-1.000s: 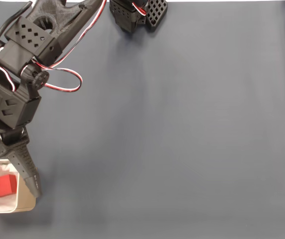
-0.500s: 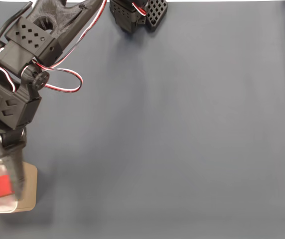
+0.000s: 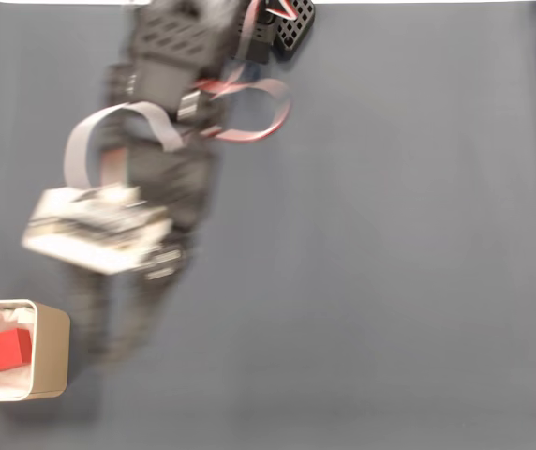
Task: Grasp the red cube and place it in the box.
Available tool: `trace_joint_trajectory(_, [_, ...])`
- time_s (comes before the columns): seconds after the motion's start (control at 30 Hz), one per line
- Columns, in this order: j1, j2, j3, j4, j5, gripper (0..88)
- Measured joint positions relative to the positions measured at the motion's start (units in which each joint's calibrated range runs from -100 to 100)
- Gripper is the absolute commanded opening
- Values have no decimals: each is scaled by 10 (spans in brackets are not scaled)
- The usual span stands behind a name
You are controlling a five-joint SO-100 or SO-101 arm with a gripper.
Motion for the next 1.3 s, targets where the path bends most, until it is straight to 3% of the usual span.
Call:
trace_joint_trajectory(0.23, [-100, -236, 323, -40, 8, 0])
trace_joint_trajectory(0.67, [-138, -664, 867, -28, 15, 0])
trace_joint_trajectory(0.77, [-141, -762, 950, 40, 13, 0])
trace_joint_trajectory(1.07, [-187, -921, 967, 372, -15, 0])
trace_joint_trajectory(1.3, [-180, -938, 967, 465, -17, 0])
